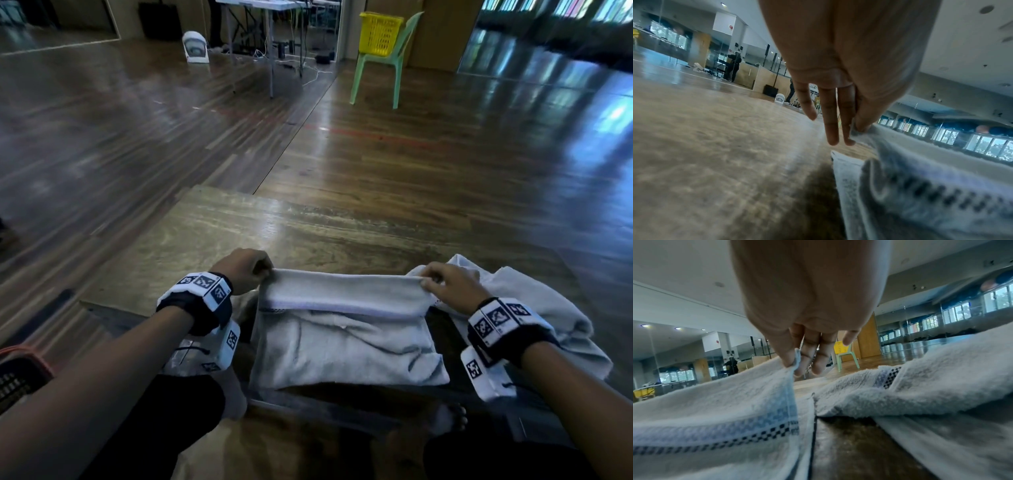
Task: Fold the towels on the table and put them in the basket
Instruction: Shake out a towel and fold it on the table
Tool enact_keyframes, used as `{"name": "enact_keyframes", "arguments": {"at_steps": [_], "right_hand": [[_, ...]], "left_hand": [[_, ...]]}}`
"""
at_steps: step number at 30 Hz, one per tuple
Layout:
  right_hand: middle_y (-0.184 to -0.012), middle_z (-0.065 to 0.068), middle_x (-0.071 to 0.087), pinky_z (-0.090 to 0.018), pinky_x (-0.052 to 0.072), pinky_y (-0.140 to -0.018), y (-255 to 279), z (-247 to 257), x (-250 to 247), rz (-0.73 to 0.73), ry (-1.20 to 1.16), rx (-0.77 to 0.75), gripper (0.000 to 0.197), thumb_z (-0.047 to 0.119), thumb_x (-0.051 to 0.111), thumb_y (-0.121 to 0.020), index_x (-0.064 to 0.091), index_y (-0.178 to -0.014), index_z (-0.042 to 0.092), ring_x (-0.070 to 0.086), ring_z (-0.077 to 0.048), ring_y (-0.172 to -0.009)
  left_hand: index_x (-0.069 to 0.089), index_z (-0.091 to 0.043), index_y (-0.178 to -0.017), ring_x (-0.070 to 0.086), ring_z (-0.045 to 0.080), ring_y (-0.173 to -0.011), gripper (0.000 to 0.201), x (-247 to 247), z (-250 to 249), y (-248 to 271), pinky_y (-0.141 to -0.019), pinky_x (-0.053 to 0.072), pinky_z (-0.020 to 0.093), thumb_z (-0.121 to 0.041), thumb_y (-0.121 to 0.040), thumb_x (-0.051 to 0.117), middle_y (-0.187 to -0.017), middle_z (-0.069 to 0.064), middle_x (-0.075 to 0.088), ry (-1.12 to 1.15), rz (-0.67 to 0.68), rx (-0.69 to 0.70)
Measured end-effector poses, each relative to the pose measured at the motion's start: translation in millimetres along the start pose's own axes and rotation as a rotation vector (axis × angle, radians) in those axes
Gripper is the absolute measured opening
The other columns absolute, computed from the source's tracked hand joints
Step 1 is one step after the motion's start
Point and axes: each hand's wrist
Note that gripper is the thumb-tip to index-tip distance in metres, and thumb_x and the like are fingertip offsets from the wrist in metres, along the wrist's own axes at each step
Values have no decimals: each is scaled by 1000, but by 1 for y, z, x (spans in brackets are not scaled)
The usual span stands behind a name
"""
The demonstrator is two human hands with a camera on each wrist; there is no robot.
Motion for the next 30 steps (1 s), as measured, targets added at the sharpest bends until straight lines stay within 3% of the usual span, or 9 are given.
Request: {"name": "enact_keyframes", "arguments": {"at_steps": [2, 4, 5, 7, 10, 15, 20, 25, 30], "right_hand": [[-81, 7, 64, -41, 30, -93, -17, -4, 8, -18, -42, 14, 19, 25, 58, -88, 56, -75, 39, 58, -18, -89], [-84, 4, 66, -29, 19, -77, -31, -5, 17, -32, -30, 24, 11, 23, 59, -88, 62, -82, 32, 58, -17, -91], [-83, 4, 66, -28, 16, -71, -37, -5, 20, -38, 0, 27, 8, 22, 59, -88, 64, -85, 27, 57, -16, -90], [-79, 10, 63, -29, 24, -82, -47, -6, 24, 8, 28, 10, 12, 23, 60, -87, 63, -79, 30, 57, -14, -89], [-75, 18, 52, -47, 35, -96, -59, -9, 29, 98, 120, -6, 26, 24, 60, -86, 53, -65, 38, 53, -14, -89], [-87, 11, 52, -36, 24, -85, -58, -5, 25, 92, 226, -35, 16, 26, 60, -85, 56, -74, 36, 50, -12, -91], [-87, 9, 60, -41, 31, -94, -56, -9, 28, 148, 211, 2, 16, 28, 61, -85, 59, -99, 35, 57, -16, -99], [-88, 5, 64, -37, 32, -94, -52, -8, 25, 119, 112, 67, 10, 23, 61, -85, 55, -89, 29, 56, -18, -95], [-85, -4, 67, -26, 45, -68, -55, -5, 15, 137, -79, 39, 10, 14, 64, -83, 61, -78, 22, 61, -18, -81]], "left_hand": [[65, -15, -99, 59, 21, -92, 15, 8, 4, -10, -79, 49, 33, -16, -87, 58, -104, 6, 67, -33, 8, -32], [66, -17, -99, 61, 24, -93, 15, 14, 6, -18, -80, 51, 37, -19, -85, 59, -103, 6, 67, -81, 17, -54], [66, -17, -98, 61, 24, -93, 15, 17, 7, -22, -80, 51, 38, -20, -85, 60, -104, 6, 66, -104, 25, -56], [65, -17, -98, 59, 24, -95, 15, 18, 6, -27, -81, 50, 36, -22, -85, 60, -106, 5, 63, -158, 47, -46], [65, -15, -96, 58, 24, -94, 11, 18, 6, -34, -81, 50, 36, -20, -87, 59, -106, 5, 62, -173, 86, -22], [64, -15, -92, 61, 23, -88, 8, 15, 7, -37, -77, 51, 34, -15, -84, 61, -98, 4, 66, -168, 115, -24], [60, -19, -93, 59, 19, -86, 7, 12, 10, -38, -74, 49, 30, -21, -86, 61, -99, 3, 65, -142, 167, -39], [64, -13, -95, 55, 15, -82, 13, 4, 13, -34, -72, 44, 25, -21, -85, 66, -93, 1, 63, -67, 153, -46], [69, -10, -96, 56, 9, -71, 15, -9, 16, -29, -62, 41, 13, -20, -86, 65, -84, -3, 63, 59, 178, -30]]}}
Point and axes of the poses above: each hand's wrist, its own y-axis away from the middle knuckle, its own x-axis out of the palm, z = x × y
